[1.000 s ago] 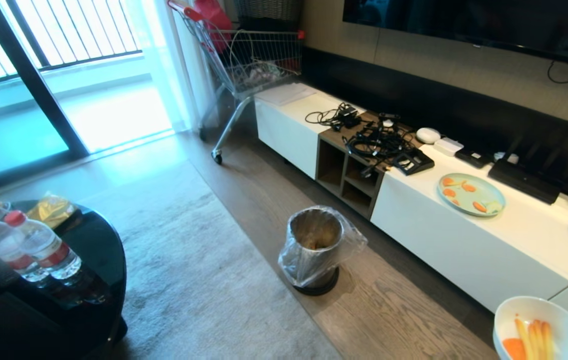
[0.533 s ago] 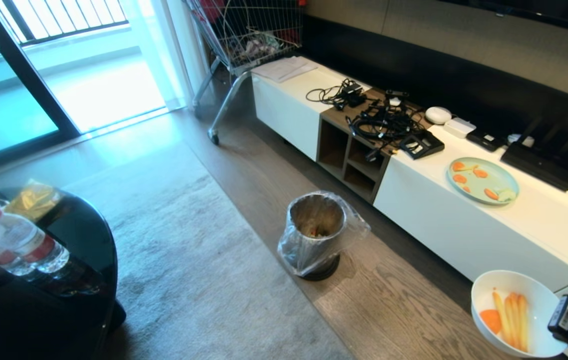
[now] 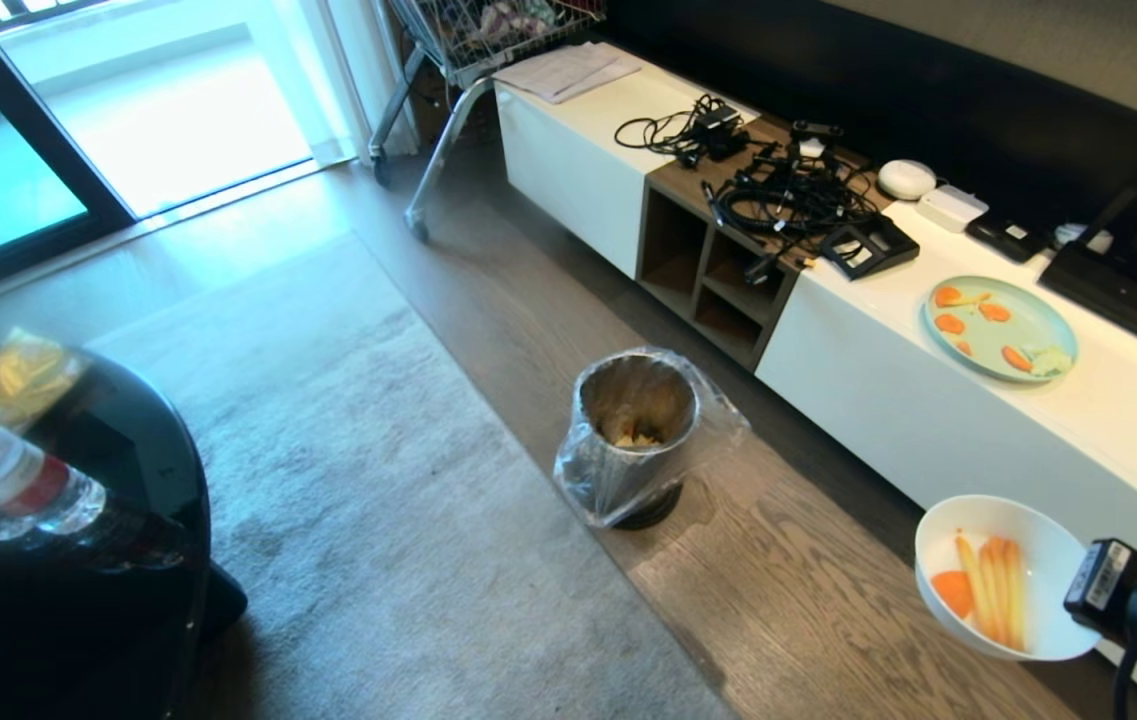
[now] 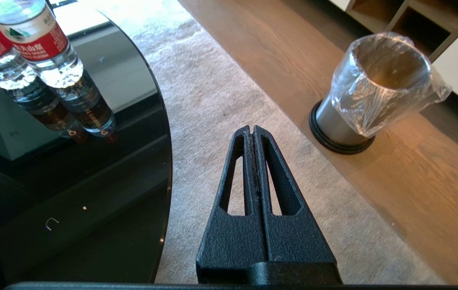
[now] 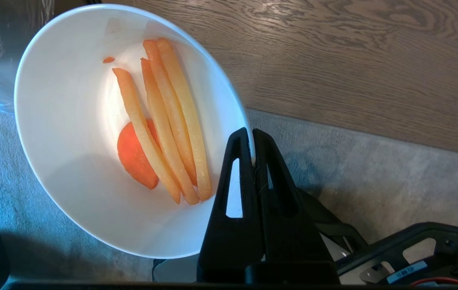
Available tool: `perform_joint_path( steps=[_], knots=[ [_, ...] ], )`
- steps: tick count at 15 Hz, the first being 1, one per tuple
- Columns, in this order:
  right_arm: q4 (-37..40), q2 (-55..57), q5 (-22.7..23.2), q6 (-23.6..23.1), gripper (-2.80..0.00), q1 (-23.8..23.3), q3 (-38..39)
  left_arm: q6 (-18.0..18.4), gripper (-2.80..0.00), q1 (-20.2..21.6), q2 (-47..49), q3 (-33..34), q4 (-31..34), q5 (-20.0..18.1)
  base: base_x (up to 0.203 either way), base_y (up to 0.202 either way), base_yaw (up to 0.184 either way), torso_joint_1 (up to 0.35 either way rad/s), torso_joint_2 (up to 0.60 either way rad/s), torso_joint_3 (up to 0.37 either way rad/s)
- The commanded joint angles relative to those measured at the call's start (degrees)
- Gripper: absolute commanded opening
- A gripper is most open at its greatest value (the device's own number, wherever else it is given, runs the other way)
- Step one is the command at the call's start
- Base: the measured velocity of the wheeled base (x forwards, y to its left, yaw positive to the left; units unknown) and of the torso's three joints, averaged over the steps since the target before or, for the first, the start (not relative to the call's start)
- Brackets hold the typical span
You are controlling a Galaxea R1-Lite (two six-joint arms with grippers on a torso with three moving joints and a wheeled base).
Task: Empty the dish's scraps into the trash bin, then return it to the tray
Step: Move the bowl over the trash can
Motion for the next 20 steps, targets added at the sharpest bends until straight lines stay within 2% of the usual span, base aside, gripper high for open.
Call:
perform_joint_path(
  steps=[1,17,20],
  knots=[
    [-1.9,0.3,-0.2,-1.3,-2.80,0.0,-0.3,-0.1,-2.80,0.0,0.0,0.0,0.0,0.0,0.000,0.000,0.000,0.003,0.00,-0.198],
    [-5.6,7.6,-0.6,-4.6,-2.80,0.0,-11.9,-0.1,-2.80,0.0,0.0,0.0,0.0,0.0,0.000,0.000,0.000,0.002,0.00,-0.198],
    [-7.5,8.9,-0.6,-7.2,-2.80,0.0,-13.9,-0.1,-2.80,0.0,0.0,0.0,0.0,0.0,0.000,0.000,0.000,0.002,0.00,-0.199]
  ],
)
